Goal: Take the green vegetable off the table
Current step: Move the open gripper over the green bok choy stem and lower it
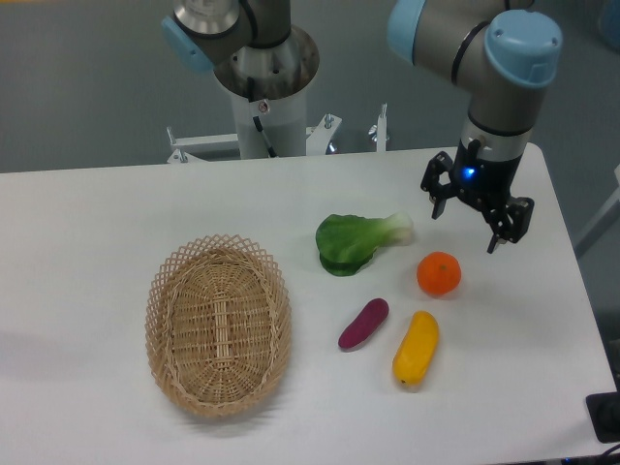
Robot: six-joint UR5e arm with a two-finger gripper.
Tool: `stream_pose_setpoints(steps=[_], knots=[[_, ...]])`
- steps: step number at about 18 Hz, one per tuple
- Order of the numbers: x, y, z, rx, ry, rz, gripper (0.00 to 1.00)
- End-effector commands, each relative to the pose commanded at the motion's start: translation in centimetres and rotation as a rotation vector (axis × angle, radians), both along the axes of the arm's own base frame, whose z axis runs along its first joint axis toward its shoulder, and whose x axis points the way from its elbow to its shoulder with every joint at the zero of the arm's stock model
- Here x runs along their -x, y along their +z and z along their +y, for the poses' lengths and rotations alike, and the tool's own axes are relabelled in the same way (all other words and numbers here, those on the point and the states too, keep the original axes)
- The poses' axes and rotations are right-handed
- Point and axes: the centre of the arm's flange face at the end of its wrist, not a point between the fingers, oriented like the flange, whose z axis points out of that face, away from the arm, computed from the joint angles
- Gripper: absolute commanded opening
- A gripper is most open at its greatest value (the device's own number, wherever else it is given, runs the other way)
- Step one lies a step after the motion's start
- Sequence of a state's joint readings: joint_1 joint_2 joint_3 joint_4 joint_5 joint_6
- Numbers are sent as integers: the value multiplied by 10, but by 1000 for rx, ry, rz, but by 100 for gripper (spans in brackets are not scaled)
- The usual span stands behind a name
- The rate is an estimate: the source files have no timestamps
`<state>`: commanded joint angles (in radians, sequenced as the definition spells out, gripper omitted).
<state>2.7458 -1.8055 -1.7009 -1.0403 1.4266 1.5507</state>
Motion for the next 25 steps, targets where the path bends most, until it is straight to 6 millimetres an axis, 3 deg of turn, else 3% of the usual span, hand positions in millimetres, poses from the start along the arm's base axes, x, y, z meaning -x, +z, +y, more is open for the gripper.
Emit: stream_pose_setpoints(steps=[6,8,11,21,25], knots=[[-21,-46,-8,40,-138,-36,100],[-31,-71,-22,102,-198,-59,100],[-43,-91,-34,190,-257,-75,100],[-65,-114,-40,286,-362,-78,100],[-71,-135,-40,284,-355,-20,100]])
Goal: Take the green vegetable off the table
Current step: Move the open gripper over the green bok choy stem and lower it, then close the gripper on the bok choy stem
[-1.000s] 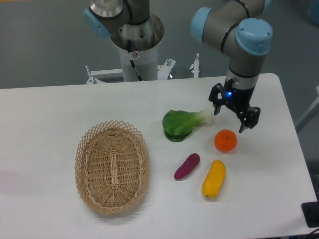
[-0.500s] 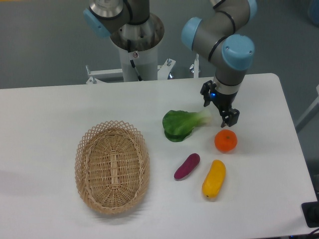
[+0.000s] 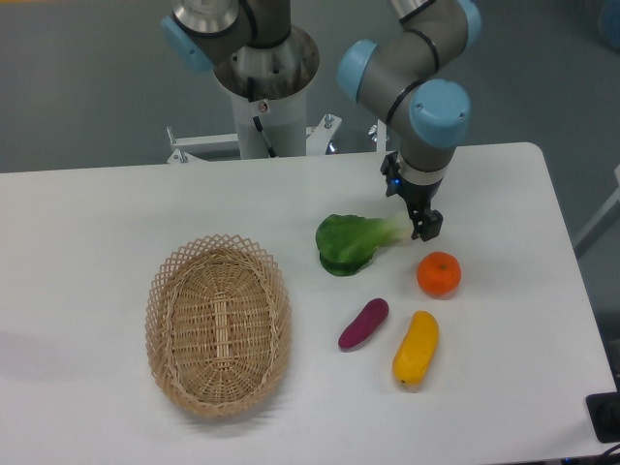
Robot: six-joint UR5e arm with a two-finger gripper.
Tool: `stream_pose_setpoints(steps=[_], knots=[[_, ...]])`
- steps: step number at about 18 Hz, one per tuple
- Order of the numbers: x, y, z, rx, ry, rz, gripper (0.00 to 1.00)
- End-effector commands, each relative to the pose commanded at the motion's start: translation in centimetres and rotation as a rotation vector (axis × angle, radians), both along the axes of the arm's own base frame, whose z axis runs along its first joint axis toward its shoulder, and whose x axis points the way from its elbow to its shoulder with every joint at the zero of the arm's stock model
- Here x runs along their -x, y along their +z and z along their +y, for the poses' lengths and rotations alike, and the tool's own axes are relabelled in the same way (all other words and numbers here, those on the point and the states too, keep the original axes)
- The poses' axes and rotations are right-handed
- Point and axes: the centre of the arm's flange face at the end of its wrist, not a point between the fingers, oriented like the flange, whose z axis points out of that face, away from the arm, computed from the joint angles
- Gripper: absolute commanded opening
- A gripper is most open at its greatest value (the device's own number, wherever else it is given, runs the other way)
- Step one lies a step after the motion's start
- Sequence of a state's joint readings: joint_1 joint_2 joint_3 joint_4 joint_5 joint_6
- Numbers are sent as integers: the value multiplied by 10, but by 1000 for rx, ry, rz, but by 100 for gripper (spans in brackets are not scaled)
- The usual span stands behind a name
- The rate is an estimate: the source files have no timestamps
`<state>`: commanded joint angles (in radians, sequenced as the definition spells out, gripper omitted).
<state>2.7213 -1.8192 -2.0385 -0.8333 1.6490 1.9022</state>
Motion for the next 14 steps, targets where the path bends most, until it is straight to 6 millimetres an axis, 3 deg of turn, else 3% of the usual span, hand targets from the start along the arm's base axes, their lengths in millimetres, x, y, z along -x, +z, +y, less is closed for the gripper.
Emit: stream_pose_setpoints(steps=[13,14], knots=[[-6,-23,-3,-1,29,1,100],[-6,-23,-3,-1,31,1,95]])
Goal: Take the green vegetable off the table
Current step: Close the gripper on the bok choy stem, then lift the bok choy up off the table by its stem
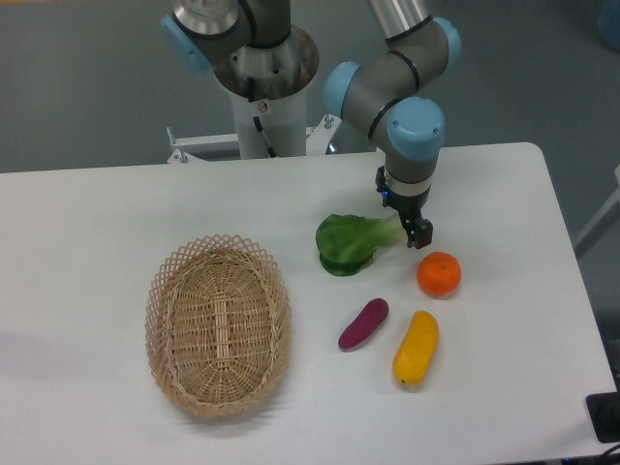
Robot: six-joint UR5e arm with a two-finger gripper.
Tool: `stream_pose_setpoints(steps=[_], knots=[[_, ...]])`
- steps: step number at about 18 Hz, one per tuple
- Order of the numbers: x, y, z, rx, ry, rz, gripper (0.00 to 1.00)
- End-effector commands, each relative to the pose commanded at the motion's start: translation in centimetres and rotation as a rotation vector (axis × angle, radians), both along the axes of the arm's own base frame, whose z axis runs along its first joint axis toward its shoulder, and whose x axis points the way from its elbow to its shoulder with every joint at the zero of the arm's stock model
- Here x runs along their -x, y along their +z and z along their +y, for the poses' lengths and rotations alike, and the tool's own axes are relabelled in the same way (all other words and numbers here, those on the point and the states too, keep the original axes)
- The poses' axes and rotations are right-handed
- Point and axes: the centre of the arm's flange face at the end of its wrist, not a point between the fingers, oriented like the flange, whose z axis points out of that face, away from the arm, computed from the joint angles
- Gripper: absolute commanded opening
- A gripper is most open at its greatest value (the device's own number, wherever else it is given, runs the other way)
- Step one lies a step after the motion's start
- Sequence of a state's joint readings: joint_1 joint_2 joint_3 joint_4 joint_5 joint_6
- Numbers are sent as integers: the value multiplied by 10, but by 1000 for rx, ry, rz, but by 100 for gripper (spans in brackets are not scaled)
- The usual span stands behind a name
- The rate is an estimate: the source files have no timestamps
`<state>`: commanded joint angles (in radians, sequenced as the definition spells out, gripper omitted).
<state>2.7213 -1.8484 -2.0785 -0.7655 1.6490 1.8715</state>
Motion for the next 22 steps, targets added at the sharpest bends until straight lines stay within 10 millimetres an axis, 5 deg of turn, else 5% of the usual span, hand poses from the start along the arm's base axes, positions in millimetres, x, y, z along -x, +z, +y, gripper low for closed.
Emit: stream_pose_setpoints(steps=[4,8,14,22], knots=[[0,1,-1,-1,14,2,65],[1,2,1,-5,26,5,48],[7,10,3,-15,27,21,35],[21,40,4,-48,33,69,34]])
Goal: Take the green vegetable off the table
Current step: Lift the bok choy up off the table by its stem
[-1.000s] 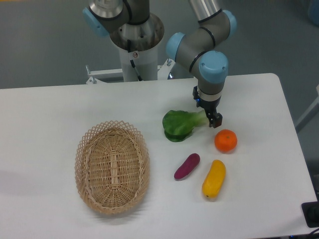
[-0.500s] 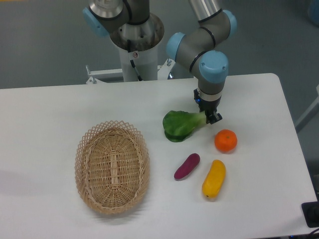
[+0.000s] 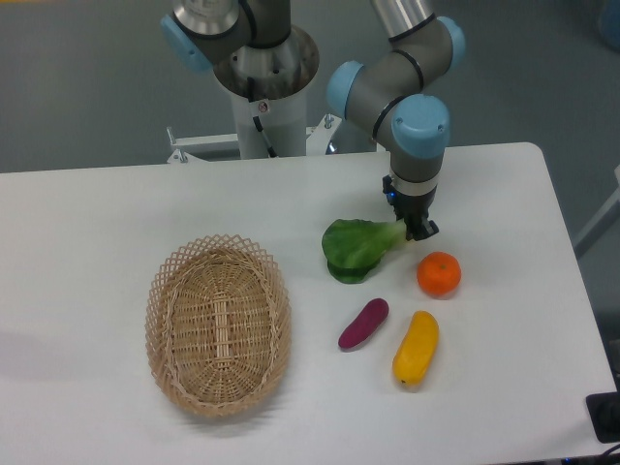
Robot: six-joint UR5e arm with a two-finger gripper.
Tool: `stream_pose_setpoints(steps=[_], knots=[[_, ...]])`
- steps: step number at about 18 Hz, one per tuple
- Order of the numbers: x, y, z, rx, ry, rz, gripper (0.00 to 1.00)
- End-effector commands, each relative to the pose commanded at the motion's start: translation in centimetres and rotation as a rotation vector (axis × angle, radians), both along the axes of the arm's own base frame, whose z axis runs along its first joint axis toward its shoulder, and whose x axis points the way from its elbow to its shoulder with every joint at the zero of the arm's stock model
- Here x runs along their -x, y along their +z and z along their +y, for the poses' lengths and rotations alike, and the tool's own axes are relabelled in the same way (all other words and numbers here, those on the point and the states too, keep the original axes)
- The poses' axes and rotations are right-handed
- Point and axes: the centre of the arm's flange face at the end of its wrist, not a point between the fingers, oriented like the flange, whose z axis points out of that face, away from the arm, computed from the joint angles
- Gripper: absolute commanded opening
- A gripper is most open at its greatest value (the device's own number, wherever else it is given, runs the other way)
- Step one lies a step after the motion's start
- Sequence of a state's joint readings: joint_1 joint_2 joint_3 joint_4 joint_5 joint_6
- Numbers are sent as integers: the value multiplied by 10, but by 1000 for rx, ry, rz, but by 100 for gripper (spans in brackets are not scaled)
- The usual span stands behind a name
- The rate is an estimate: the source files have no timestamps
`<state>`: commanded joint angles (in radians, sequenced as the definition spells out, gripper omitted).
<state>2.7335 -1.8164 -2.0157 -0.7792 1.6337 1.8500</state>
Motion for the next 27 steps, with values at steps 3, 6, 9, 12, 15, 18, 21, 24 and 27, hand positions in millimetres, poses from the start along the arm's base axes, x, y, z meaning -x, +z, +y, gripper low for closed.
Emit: stream_pose_setpoints(steps=[3,6,9,12,15,18,21,24,27], knots=[[6,22,1,-60,8,13,34],[16,48,3,-103,16,-28,34],[26,75,10,-114,31,-57,34],[35,102,25,-225,115,-59,34],[42,133,42,-334,207,-58,34],[49,150,55,-395,289,-59,34],[55,162,71,-423,312,-53,34],[58,167,95,-449,368,-67,32],[62,169,108,-464,390,-73,32]])
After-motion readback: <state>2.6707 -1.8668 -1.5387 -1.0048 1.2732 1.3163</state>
